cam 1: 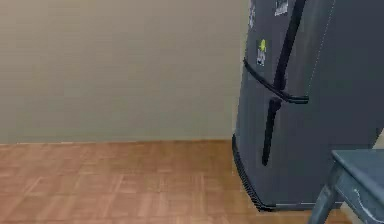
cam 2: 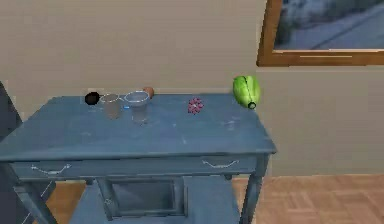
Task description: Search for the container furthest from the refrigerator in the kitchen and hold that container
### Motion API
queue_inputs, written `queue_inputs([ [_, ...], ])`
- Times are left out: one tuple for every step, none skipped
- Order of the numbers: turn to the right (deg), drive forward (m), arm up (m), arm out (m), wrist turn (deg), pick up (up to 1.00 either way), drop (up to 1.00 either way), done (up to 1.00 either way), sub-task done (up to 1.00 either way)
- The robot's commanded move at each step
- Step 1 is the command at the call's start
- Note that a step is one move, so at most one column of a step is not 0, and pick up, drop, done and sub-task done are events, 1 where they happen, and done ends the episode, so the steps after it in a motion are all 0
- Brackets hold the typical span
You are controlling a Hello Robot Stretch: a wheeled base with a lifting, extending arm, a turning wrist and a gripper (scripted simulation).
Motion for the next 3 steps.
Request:
queue_inputs([
  [0.0,0.55,0.0,0.0,0.0,0.0,0.0,0.0,0.0],
  [-24.0,0.0,0.0,0.0,0.0,0.0,0.0,0.0,0.0],
  [0.0,0.05,0.0,0.0,0.0,0.0,0.0,0.0,0.0],
])
